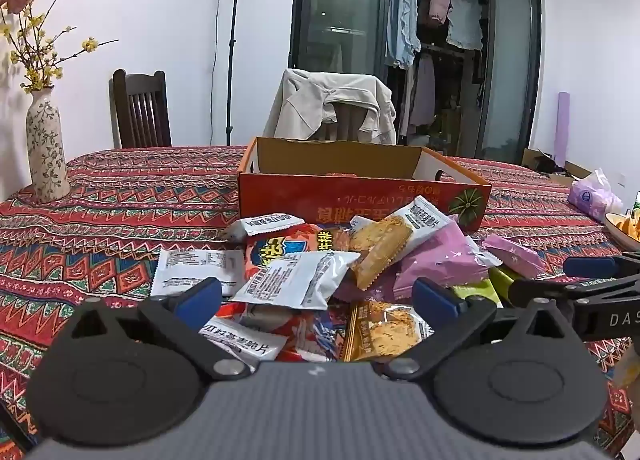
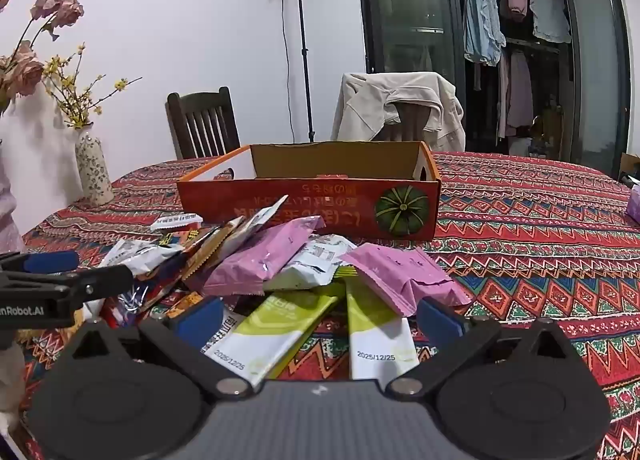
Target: Organize snacks
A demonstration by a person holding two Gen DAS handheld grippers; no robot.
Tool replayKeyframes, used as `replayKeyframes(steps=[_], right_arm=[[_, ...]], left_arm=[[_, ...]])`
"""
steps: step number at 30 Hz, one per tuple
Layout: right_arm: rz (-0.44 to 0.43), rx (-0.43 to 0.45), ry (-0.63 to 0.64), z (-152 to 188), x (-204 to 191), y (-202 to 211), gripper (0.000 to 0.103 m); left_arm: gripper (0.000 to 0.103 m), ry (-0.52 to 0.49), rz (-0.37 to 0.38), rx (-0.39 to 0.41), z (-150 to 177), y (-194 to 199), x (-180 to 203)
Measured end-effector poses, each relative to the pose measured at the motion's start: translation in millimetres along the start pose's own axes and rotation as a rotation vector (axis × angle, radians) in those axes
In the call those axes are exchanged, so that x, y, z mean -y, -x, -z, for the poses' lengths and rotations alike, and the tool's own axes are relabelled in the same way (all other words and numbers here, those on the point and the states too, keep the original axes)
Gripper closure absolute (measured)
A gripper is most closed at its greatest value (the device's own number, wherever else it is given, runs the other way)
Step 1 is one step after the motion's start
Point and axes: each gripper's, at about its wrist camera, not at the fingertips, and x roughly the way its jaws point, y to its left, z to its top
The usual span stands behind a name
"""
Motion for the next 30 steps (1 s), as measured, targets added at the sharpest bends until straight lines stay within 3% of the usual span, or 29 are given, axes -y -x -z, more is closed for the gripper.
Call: replayKeyframes(steps=[30], right_arm=[[-0.003, -0.002, -0.002, 1, 1, -1, 0.0]], left_arm=[[0.0, 0.034, 0.0, -0.014, 3, -2, -6]])
